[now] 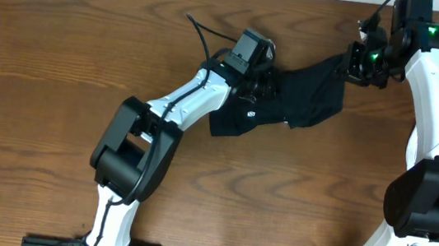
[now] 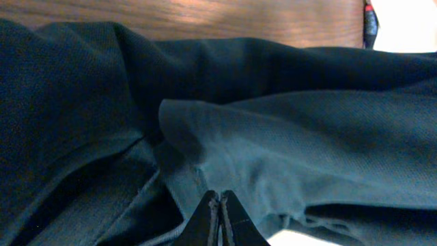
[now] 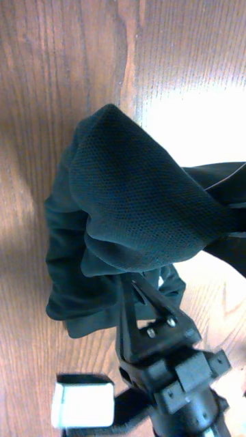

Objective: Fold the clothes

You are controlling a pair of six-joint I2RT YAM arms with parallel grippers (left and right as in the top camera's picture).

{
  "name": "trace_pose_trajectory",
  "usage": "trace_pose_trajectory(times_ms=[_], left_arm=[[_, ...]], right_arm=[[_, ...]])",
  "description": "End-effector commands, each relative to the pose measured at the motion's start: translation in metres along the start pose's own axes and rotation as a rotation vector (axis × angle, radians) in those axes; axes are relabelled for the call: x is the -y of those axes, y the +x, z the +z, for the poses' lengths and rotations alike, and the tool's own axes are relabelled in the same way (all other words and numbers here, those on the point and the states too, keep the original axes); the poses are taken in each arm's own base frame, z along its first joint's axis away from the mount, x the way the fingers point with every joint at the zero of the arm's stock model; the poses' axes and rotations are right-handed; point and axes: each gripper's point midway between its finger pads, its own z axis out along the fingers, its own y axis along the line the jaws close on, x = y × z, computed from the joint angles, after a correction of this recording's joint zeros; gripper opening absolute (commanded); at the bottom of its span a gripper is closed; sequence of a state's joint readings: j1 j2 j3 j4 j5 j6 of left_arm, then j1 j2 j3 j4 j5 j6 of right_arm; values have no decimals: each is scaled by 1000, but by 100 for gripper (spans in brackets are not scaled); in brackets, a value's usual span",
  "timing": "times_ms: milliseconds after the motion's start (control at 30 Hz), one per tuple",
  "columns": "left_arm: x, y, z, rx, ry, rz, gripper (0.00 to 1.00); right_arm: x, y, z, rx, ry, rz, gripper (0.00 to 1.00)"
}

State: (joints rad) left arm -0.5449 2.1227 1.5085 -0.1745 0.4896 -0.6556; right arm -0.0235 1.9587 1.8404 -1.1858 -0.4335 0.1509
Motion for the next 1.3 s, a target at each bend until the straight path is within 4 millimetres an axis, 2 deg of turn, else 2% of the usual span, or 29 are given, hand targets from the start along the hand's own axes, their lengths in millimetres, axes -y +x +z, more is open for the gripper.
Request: trace_pose_trajectory(times_ms=[0,167,267,400,633,700,767,833,1067,1133,1267], left_arm=[[-16,19,23,-44,-37,-51,6],[-1,28,33,-50,-5,-12,6],[-2,29,36,-36,-21,-31,6],[-10,32,45,-43,-34,-43,6],[-46,51,75,-97,-88,-85,6],[-50,54,77,-104,-95,-88,6],[-45,53,76,-108,-76,-84,6],[-27,47,70,-109,-12,-59,6],[24,17,28,-21,76,6,6],[28,9,22,13,67,16,6],[21,1,20,54,30,20,6]], right_arm=[[-10,-8,-23,61,-18,-39,1],[-10,-6,-23,54,-17,-36,1],[-11,-4,-22,45,-17,-35,1],[-15,-1,-20,32,-18,-42,1],[-22,3,-17,19,-21,-55,1],[-22,3,-17,19,-21,-55,1],[-22,3,-17,19,-21,-55,1],[-21,3,-17,19,-20,-55,1],[-18,4,-17,18,2,-53,1],[-18,4,-17,18,1,-53,1],[-18,4,-17,17,2,-53,1]])
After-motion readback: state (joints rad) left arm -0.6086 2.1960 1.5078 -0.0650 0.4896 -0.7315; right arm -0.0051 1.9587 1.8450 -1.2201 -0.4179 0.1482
